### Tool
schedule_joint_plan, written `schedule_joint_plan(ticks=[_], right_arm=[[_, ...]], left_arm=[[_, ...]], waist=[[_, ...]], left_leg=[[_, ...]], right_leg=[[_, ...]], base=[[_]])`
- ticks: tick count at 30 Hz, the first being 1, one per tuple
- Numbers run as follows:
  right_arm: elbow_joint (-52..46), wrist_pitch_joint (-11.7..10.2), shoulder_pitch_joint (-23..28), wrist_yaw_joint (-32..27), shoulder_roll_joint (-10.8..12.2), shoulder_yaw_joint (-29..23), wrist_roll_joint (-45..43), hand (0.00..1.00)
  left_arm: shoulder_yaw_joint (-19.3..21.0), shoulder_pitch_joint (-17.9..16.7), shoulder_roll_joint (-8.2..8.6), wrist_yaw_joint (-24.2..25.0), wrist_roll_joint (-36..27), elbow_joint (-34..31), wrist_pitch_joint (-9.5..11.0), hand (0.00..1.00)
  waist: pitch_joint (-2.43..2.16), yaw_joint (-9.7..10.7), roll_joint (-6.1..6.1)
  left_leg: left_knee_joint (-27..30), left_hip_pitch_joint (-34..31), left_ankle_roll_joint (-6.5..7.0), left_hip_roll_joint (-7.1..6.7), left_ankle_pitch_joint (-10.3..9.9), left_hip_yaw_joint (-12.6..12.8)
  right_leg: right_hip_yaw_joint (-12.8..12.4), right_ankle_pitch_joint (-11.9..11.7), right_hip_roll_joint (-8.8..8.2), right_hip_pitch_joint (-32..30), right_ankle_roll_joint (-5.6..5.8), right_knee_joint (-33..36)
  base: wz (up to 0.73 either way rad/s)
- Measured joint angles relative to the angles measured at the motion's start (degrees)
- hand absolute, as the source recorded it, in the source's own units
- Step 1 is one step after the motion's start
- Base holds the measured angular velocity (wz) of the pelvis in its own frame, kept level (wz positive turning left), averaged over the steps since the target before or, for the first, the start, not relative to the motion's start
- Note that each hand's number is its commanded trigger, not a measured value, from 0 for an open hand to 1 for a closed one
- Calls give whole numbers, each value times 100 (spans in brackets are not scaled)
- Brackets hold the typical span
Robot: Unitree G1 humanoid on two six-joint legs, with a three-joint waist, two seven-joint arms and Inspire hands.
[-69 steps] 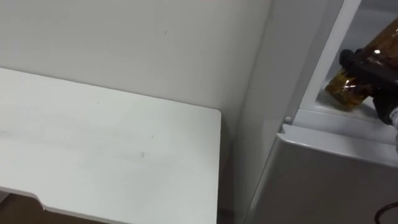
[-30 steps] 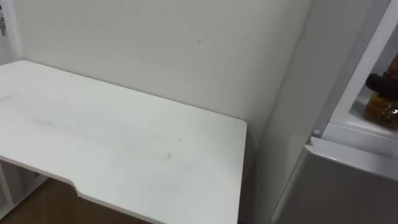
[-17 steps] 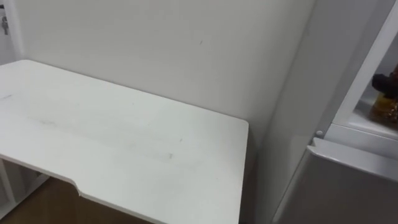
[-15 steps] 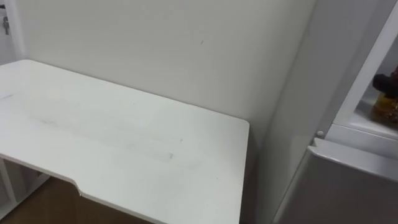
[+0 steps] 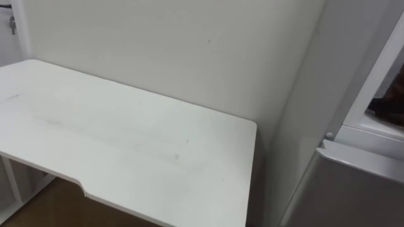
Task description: Put the bottle in the upper fridge
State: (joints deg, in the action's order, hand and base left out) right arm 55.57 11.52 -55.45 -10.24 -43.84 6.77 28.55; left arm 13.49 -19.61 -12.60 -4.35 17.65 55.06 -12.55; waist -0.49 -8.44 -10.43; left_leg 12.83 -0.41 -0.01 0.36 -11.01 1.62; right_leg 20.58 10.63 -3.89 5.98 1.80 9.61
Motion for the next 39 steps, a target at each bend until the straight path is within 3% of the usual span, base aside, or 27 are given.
schedule_joint_plan(ticks=[25, 30, 35, 39], right_arm=[[270, -92, -1, 163, -4, 81, 384, 0], [180, -91, 0, 164, -1, -172, 497, 0], [-243, -91, 26, 67, 25, -187, 606, 0], [-538, -90, 106, -90, 27, -187, 908, 0]], left_arm=[[-9, 0, -2, -59, -238, 12, 162, 0], [-9, 9, 26, -151, -236, 9, 151, 0], [-17, 59, 48, -221, -247, 11, 122, 0], [-19, 123, 55, -273, -245, 9, 99, 0]], waist=[[0, 42, 3], [29, 79, 87], [-5, 197, 239], [-20, 223, 252]], left_leg=[[2, 27, 0, -2, 0, -13], [-12, 55, 0, 0, 0, 18], [-14, 60, 1, 10, 2, 83], [-37, 104, 1, 19, 2, 161]], right_leg=[[-3, 0, -1, 52, 0, -7], [-4, 0, -4, 59, 0, -5], [-32, 0, -8, 53, 0, -2], [-146, 0, -3, 52, 0, 1]], base=[[0], [-1], [-4], [-9]])
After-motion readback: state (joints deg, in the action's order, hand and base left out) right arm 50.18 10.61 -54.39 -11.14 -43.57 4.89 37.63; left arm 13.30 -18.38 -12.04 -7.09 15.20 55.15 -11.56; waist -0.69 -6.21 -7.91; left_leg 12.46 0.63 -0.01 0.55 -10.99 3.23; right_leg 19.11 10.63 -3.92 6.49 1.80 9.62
